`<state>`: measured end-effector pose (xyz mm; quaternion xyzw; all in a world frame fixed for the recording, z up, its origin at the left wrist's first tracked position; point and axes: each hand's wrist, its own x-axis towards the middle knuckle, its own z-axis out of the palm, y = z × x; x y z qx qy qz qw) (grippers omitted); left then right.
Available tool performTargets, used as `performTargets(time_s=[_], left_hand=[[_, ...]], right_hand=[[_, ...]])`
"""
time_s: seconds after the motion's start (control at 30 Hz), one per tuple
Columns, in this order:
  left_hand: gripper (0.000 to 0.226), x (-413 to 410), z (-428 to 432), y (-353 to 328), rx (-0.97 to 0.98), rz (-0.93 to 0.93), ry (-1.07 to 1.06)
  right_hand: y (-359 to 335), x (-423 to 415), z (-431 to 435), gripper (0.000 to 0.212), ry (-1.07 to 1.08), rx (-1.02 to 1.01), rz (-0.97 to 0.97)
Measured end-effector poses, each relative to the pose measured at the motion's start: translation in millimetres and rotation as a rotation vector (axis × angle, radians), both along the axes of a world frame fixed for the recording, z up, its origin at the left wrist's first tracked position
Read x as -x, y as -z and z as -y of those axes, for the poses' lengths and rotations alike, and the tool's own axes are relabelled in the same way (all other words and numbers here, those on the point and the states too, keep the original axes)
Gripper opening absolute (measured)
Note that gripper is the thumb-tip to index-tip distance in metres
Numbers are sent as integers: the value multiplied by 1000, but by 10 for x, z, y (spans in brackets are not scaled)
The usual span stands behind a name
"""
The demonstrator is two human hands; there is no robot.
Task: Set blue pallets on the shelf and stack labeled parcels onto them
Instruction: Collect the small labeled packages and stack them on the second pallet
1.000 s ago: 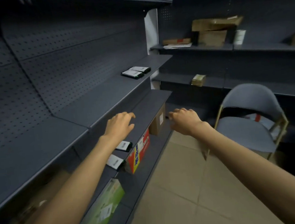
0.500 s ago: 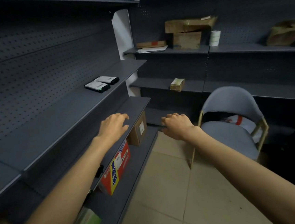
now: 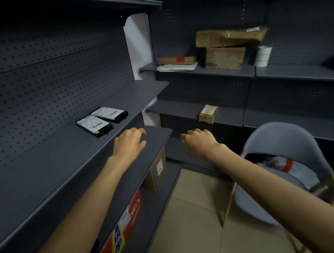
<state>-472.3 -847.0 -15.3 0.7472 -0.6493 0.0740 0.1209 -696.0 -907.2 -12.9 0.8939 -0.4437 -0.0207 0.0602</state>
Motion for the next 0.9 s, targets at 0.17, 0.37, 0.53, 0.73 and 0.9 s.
performTargets(time_s=[0.17, 0.37, 0.53, 0.73, 0.9], left_hand=[[37, -342, 382, 121, -25, -5, -126], [32, -789, 672, 164, -33, -30, -338], [36, -1021, 901, 141, -47, -52, -545], [45, -1175, 1037, 143, -70, -87, -782], [62, -1239, 1220, 253, -137, -156, -908]], right_hand=[[139, -411, 650, 37, -84, -26, -38], [160, -1089, 1369, 42, -305, -59, -5], [151, -1620, 1904, 48, -457, -94, 63], [119, -2173, 2356, 48, -593, -130, 79], [176, -2652, 2494, 76, -652, -197, 89]])
